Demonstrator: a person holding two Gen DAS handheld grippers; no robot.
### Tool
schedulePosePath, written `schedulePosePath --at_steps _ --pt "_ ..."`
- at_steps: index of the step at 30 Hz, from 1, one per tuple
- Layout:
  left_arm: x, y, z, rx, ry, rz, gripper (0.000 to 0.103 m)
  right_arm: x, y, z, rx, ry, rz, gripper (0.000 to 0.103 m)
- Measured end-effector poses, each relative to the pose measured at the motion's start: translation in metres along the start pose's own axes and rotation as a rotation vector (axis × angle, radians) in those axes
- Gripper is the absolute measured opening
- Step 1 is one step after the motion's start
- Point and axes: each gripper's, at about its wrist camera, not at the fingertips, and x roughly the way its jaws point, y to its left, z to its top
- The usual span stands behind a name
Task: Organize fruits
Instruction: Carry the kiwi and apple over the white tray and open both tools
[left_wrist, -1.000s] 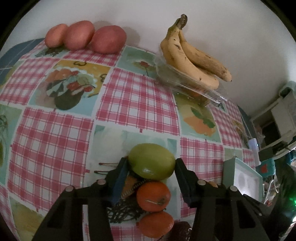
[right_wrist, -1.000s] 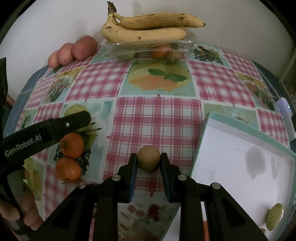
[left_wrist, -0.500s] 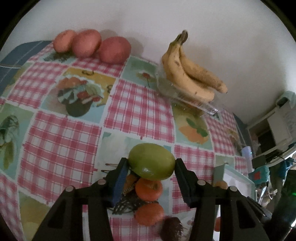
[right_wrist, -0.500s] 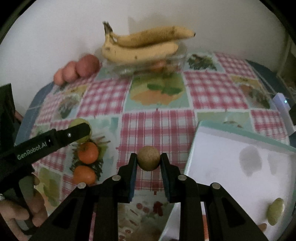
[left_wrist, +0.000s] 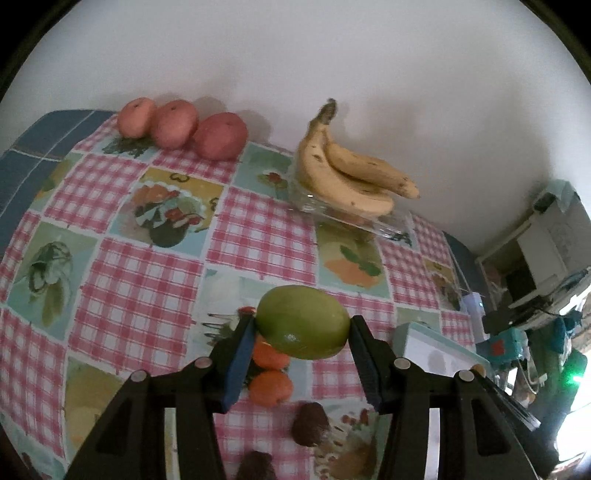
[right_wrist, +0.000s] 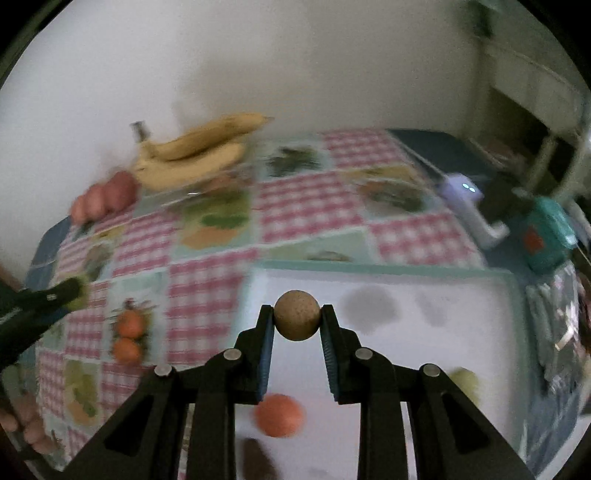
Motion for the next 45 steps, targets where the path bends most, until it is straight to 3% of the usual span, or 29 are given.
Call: schedulePosePath --at_steps 10,17,22,30,36,39,45 --pt "0.013 -0.081 -0.024 0.153 0.033 -0.094 0.054 0.005 -0.114 -0.020 0.227 0.022 -0.140 0.026" --pt "0.039 -0.150 -0.056 0.364 0.047 -0.112 0.054 0.017 -0.128 -0.018 0.229 0.027 -0.146 0.026" --pt "0.078 -0.177 -0.089 0.497 0.115 -0.085 0.054 0.038 -0.136 -0.020 0.207 0.060 -0.152 0.026" --pt "0.124 -0.168 -0.103 0.483 0.170 -0.043 0.055 0.062 -0.149 -0.023 0.154 0.077 -0.188 0.026" --pt "0.132 -0.166 -0.103 0.460 0.189 -0.061 0.054 0.065 -0.148 -0.021 0.128 0.062 -0.191 0.026" --pt "0.131 -0.171 -0.108 0.506 0.169 -0.023 0.054 0.065 -0.147 -0.021 0.122 0.059 -0.195 0.026" --pt "0.126 -0.168 -0.099 0.460 0.166 -0.056 0.056 0.065 -0.148 -0.020 0.122 0.060 -0.192 0.028"
